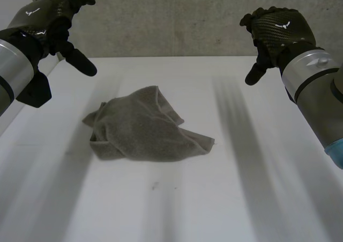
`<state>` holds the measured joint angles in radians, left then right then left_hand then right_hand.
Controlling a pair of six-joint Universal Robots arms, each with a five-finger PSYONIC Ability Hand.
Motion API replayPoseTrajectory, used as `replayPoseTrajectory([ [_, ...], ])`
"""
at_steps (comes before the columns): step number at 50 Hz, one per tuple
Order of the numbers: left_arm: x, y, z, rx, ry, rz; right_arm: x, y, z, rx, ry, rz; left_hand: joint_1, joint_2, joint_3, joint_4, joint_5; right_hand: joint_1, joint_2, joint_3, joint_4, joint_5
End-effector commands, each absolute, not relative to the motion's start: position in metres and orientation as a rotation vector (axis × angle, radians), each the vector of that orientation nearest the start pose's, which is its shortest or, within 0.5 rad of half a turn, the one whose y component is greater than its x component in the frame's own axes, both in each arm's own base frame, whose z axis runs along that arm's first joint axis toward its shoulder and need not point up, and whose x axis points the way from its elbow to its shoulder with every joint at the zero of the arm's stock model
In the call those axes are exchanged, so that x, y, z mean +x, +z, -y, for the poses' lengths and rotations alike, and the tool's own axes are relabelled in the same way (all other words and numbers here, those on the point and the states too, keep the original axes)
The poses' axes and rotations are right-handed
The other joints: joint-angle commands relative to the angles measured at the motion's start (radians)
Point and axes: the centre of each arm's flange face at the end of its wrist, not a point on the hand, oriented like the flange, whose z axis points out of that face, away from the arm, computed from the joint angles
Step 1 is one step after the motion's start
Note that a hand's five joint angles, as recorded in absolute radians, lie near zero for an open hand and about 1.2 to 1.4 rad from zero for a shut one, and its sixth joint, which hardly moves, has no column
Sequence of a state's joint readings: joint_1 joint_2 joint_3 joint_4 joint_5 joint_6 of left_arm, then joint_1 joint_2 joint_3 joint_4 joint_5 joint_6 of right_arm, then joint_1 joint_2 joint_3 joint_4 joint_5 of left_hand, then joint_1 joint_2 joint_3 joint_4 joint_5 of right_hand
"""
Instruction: Fold the laundry
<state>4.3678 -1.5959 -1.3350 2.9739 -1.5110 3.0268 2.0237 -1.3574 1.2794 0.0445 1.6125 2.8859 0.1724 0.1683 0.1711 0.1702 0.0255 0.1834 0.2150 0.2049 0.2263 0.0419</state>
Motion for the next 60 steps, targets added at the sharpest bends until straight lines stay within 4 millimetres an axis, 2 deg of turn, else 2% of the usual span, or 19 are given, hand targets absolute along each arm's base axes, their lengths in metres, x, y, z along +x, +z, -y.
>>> replayPoseTrajectory([
  [1,-0.237,0.346,0.264,0.39,-2.468,-2.419,0.277,0.306,0.273,-0.74,-2.1,-2.037,0.029,0.033,0.031,0.032,0.002,-0.009,-0.04,-0.03,-0.052,-0.042],
  [8,-0.231,0.32,0.292,0.511,-2.332,-2.323,0.293,0.269,0.271,-0.905,-1.864,-2.092,0.047,0.051,0.048,0.049,0.019,-0.009,-0.04,-0.03,-0.052,-0.042],
  [10,-0.227,0.298,0.31,0.576,-2.227,-2.304,0.317,0.254,0.265,-0.958,-1.765,-2.058,0.041,0.045,0.042,0.043,0.014,-0.009,-0.04,-0.03,-0.052,-0.042],
  [13,-0.225,0.287,0.321,0.601,-2.189,-2.294,0.329,0.247,0.263,-0.961,-1.734,-2.046,0.044,0.048,0.045,0.046,0.016,-0.009,-0.04,-0.03,-0.052,-0.042],
  [15,-0.224,0.264,0.34,0.642,-2.119,-2.285,0.344,0.231,0.268,-0.93,-1.679,-2.05,0.041,0.045,0.042,0.043,0.014,-0.009,-0.04,-0.03,-0.052,-0.042],
  [16,-0.224,0.264,0.34,0.643,-2.118,-2.285,0.344,0.231,0.269,-0.93,-1.678,-2.05,0.041,0.045,0.042,0.043,0.013,-0.009,-0.04,-0.03,-0.052,-0.042],
  [18,-0.228,0.238,0.359,0.684,-2.073,-2.284,0.35,0.214,0.275,-0.92,-1.642,-2.074,0.047,0.051,0.048,0.049,0.019,-0.009,-0.04,-0.03,-0.052,-0.042],
  [19,-0.228,0.238,0.359,0.684,-2.073,-2.284,0.35,0.214,0.275,-0.92,-1.642,-2.075,0.047,0.051,0.048,0.049,0.019,-0.009,-0.04,-0.03,-0.052,-0.042],
  [21,-0.234,0.211,0.375,0.737,-2.037,-2.304,0.352,0.201,0.277,-0.933,-1.614,-2.101,0.079,0.083,0.08,0.081,0.051,-0.009,-0.04,-0.03,-0.052,-0.042],
  [27,-0.248,0.176,0.386,0.903,-2.024,-2.385,0.348,0.19,0.272,-0.941,-1.581,-2.147,0.238,0.242,0.239,0.24,0.21,-0.009,-0.04,-0.03,-0.052,-0.042],
  [32,-0.261,0.147,0.385,1.04,-2.007,-2.465,0.341,0.186,0.269,-0.94,-1.565,-2.175,0.607,0.611,0.608,0.609,0.579,-0.009,-0.04,-0.03,-0.052,-0.042],
  [38,-0.266,0.138,0.38,1.061,-1.98,-2.49,0.336,0.188,0.271,-0.934,-1.567,-2.188,0.931,0.935,0.932,0.933,0.903,-0.009,-0.04,-0.03,-0.052,-0.042],
  [40,-0.27,0.139,0.376,1.069,-1.974,-2.499,0.328,0.189,0.277,-0.928,-1.584,-2.206,1.222,1.226,1.224,1.225,1.195,-0.009,-0.04,-0.03,-0.052,-0.042],
  [54,-0.281,0.171,0.33,1.063,-1.9,-2.522,0.322,0.196,0.277,-0.963,-1.613,-2.202,1.224,1.228,1.225,1.226,1.196,-0.009,-0.04,-0.03,-0.052,-0.042],
  [56,-0.286,0.178,0.309,1.07,-1.866,-2.554,0.321,0.199,0.276,-0.964,-1.621,-2.197,1.224,1.228,1.225,1.226,1.196,-0.009,-0.04,-0.03,-0.052,-0.042],
  [57,-0.286,0.178,0.309,1.07,-1.866,-2.554,0.321,0.199,0.276,-0.964,-1.621,-2.197,1.224,1.228,1.225,1.226,1.196,-0.009,-0.04,-0.03,-0.052,-0.042],
  [58,-0.294,0.18,0.285,1.112,-1.835,-2.604,0.321,0.2,0.276,-0.961,-1.625,-2.195,1.224,1.228,1.225,1.226,1.196,-0.009,-0.04,-0.03,-0.052,-0.042],
  [59,-0.294,0.18,0.285,1.112,-1.834,-2.605,0.321,0.2,0.276,-0.961,-1.625,-2.195,1.224,1.228,1.225,1.226,1.196,-0.009,-0.04,-0.03,-0.052,-0.042],
  [60,-0.303,0.186,0.258,1.154,-1.824,-2.655,0.319,0.203,0.277,-0.954,-1.637,-2.191,1.224,1.228,1.225,1.226,1.196,-0.009,-0.04,-0.03,-0.052,-0.042],
])
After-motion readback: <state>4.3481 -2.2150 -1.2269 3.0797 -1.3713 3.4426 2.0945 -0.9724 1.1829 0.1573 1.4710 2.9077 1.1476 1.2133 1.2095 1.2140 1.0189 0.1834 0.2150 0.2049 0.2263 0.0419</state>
